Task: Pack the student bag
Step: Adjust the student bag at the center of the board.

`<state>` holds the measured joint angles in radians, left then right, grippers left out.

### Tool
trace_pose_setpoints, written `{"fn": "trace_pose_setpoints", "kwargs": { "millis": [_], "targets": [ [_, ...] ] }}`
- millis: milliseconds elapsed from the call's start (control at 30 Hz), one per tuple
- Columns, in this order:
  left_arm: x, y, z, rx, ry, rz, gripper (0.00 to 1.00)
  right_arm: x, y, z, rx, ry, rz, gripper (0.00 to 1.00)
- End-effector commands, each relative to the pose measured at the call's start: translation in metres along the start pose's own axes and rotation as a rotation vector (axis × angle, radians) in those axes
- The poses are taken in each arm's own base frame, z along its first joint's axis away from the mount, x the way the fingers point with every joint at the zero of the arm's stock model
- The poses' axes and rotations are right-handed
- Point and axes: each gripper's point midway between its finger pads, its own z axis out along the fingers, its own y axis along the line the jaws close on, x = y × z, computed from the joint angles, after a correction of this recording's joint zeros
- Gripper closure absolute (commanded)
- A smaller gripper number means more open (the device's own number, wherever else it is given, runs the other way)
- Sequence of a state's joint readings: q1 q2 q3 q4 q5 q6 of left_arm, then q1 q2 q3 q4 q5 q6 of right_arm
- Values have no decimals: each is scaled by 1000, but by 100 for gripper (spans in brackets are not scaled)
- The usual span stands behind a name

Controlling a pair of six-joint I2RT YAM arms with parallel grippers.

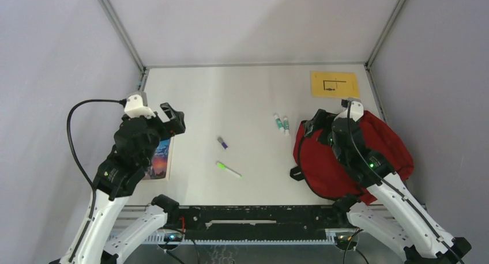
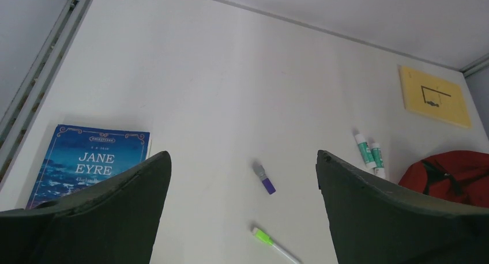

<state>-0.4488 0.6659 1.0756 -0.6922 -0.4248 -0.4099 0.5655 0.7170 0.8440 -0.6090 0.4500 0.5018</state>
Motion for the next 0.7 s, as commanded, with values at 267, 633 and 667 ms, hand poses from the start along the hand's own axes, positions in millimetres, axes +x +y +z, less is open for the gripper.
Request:
{"fn": "trace_pose_setpoints", "kwargs": {
  "millis": [267,633,667],
  "targets": [
    [-12,-8,-1,38,-40,0,0,-1,4,5,-8,-17,3,0],
    [16,-26,8,119,47,58,0,22,1,10,18,69,-36,0],
    [26,-29,12,122,73,65,0,28,1,10,25,92,-41,1]
  ]
}}
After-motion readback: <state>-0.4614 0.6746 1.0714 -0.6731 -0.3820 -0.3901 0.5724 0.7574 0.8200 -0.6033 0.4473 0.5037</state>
